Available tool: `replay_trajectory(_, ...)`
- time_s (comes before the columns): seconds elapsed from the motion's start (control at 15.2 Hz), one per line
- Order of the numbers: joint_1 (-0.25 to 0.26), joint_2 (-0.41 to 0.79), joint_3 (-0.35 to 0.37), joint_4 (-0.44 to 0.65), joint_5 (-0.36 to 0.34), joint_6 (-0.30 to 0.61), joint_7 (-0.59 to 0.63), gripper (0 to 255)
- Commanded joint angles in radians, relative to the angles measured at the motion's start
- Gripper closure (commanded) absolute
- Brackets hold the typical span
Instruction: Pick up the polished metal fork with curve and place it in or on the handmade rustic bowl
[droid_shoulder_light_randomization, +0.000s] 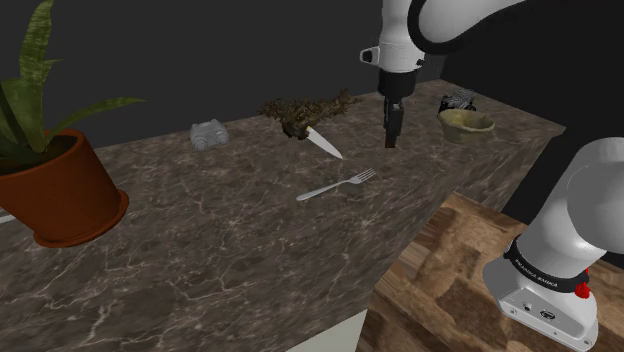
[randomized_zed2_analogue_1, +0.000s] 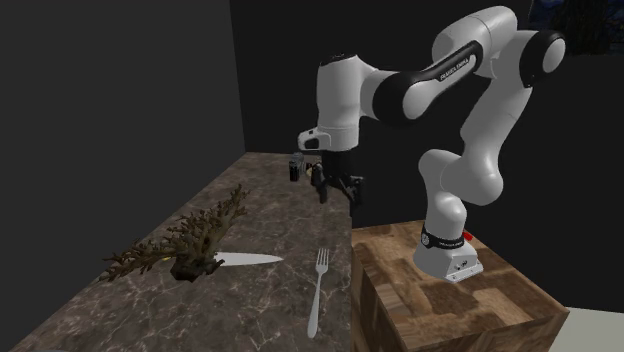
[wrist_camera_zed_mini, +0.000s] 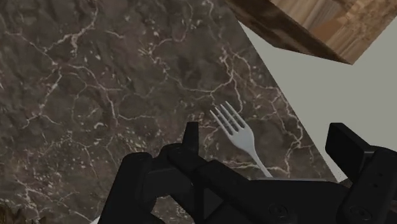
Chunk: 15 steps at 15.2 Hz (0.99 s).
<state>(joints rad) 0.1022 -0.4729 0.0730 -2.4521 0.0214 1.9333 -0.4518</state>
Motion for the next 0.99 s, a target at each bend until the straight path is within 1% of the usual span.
replay_trajectory(0.0,0.018,0.059,0.004,-0.005,-0.009,0.071,-0.055,0)
replay_trajectory(0.46,0.075,0.285,0.036,0.017,-0.047,0.292,-0.213,0)
replay_trajectory(0.92,0.074,0.345,0.038,-0.018,-0.058,0.388,-0.212,0)
